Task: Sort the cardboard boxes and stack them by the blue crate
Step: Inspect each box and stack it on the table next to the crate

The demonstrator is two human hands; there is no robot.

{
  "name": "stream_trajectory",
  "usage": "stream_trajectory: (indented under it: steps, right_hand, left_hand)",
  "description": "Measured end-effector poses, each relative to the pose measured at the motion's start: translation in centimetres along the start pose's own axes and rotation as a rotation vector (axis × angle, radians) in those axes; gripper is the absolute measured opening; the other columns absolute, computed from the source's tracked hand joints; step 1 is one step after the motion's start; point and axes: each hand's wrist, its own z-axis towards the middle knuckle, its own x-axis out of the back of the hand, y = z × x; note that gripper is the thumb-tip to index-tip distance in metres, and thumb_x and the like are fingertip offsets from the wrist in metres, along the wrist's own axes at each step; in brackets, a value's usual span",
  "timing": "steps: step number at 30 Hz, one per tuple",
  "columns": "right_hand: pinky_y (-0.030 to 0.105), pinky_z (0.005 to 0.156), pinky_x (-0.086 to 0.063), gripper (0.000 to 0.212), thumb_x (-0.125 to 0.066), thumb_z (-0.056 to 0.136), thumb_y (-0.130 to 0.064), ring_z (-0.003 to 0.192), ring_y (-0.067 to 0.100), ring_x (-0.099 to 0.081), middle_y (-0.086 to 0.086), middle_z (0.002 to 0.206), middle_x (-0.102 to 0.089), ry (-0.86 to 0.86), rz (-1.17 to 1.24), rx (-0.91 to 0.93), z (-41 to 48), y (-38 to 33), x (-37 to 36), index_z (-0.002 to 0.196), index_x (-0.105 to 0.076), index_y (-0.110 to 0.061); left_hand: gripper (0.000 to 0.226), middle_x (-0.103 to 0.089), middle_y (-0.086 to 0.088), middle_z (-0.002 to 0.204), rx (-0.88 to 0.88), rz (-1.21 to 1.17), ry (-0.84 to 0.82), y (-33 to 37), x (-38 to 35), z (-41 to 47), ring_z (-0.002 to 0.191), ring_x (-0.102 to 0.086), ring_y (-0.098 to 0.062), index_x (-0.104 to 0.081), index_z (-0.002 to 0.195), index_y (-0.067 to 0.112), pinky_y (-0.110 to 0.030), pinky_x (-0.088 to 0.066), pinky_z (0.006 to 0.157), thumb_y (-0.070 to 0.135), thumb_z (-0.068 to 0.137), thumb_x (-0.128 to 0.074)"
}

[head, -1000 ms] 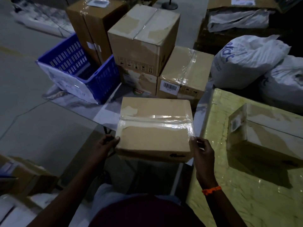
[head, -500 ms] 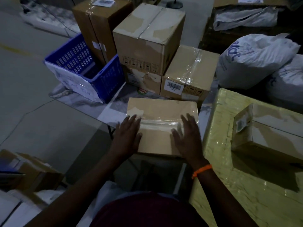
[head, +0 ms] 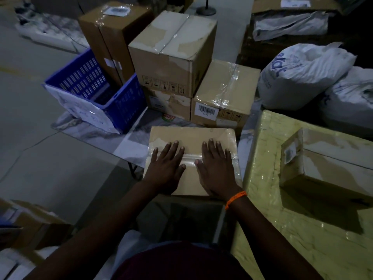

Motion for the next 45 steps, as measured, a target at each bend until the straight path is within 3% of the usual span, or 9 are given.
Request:
stream_trajectory:
  steps: [5, 10, 22, 26, 30, 33, 36, 40, 45]
  right_hand:
    - [0.057, 0.121, -0.028, 0.061, -0.031, 0.104, -0.048, 0.152, 0.033, -0.033, 0.012, 0.163, -0.039, 0.028, 0.043, 0.124, -4.0, 0.7, 0.1, 0.154, -0.047, -0.017]
    - [0.044, 0.125, -0.009, 0.059, -0.028, 0.108, -0.05, 0.156, 0.026, -0.025, 0.006, 0.167, -0.031, 0.013, -0.019, 0.194, -6.9, 1.7, -0.6, 0.157, -0.042, -0.022]
    - [0.047, 0.125, -0.019, 0.057, -0.03, 0.107, -0.052, 0.156, 0.02, -0.025, 0.001, 0.166, -0.035, 0.006, 0.076, 0.169, -6.2, 1.7, -0.3, 0.155, -0.047, -0.026]
    - [0.037, 0.117, -0.036, 0.048, -0.054, 0.101, -0.04, 0.145, 0.016, -0.04, 0.003, 0.156, -0.048, 0.198, 0.394, 0.018, -5.0, 2.4, 0.9, 0.147, -0.055, -0.023]
    - [0.048, 0.11, -0.046, 0.056, -0.07, 0.095, -0.029, 0.133, 0.034, -0.052, 0.017, 0.143, -0.054, 0.323, 0.467, -0.273, -2.4, 4.1, 2.1, 0.146, -0.053, -0.012]
    - [0.047, 0.102, -0.052, 0.068, -0.076, 0.088, -0.041, 0.124, 0.029, -0.059, 0.01, 0.134, -0.061, 0.098, 0.648, -0.411, 0.1, 4.5, 3.7, 0.147, -0.048, -0.021]
    - [0.044, 0.099, -0.054, 0.05, -0.077, 0.088, -0.043, 0.112, 0.024, -0.066, 0.0, 0.116, -0.07, 0.077, 0.778, -0.462, 1.5, 4.5, 4.8, 0.131, -0.061, -0.023]
    - [0.048, 0.101, -0.054, 0.053, -0.066, 0.079, -0.066, 0.108, 0.017, -0.069, -0.001, 0.114, -0.073, 0.167, 0.909, -0.446, 1.7, 4.6, 6.2, 0.122, -0.07, -0.035]
    - [0.046, 0.1, -0.056, 0.017, -0.063, 0.102, -0.038, 0.111, 0.016, -0.071, -0.005, 0.117, -0.075, 0.215, 1.182, -0.404, 1.1, 4.3, 8.7, 0.119, -0.068, -0.04]
  left_hand:
    - [0.075, -0.007, -0.007, 0.17, -0.106, 0.003, 0.074, 1.0, -1.4, -3.6, 0.157, -0.007, -0.027, -0.023, 0.162, 0.022, -0.057, -0.004, 0.122, 0.062, 0.1, -0.009]
    - [0.064, -0.012, -0.005, 0.17, -0.146, 0.02, 0.133, 0.5, -4.0, -5.7, 0.157, -0.011, -0.024, -0.023, 0.162, 0.026, -0.054, -0.012, 0.125, 0.057, 0.107, -0.014]
    - [0.066, -0.013, -0.002, 0.169, -0.121, -0.038, 0.166, 0.6, -3.7, -5.0, 0.157, -0.012, -0.022, -0.025, 0.161, 0.024, -0.05, -0.008, 0.125, 0.059, 0.106, -0.017]
    - [0.071, -0.011, -0.004, 0.17, -0.02, -0.22, 0.279, -0.3, -2.4, -4.4, 0.158, -0.005, -0.023, -0.026, 0.161, 0.02, -0.049, -0.007, 0.124, 0.059, 0.101, -0.034]
    - [0.083, -0.013, -0.006, 0.17, 0.314, -0.516, 0.258, -1.9, -0.5, -2.3, 0.155, -0.013, -0.024, -0.019, 0.162, 0.024, -0.049, -0.019, 0.124, 0.054, 0.096, -0.059]
    - [0.057, -0.058, -0.002, 0.138, 0.434, -1.042, 0.261, -2.3, 2.1, -0.9, 0.128, -0.055, -0.024, -0.047, 0.14, 0.026, -0.049, -0.051, 0.1, 0.034, 0.091, -0.074]
    - [0.032, -0.067, -0.002, 0.117, 0.622, -1.365, 0.246, -1.7, 4.8, 0.1, 0.105, -0.064, -0.023, -0.061, 0.126, 0.021, -0.039, -0.055, 0.074, 0.031, 0.096, -0.067]
    - [0.029, -0.07, -0.007, 0.118, 0.629, -1.452, 0.311, -2.6, 6.3, -0.2, 0.109, -0.066, -0.027, -0.064, 0.126, 0.021, -0.049, -0.056, 0.086, 0.035, 0.101, -0.06]
    - [0.037, -0.069, -0.006, 0.124, 0.486, -1.531, 0.412, -4.0, 7.1, -1.9, 0.114, -0.067, -0.024, -0.061, 0.131, 0.016, -0.034, -0.06, 0.077, 0.038, 0.102, -0.057]
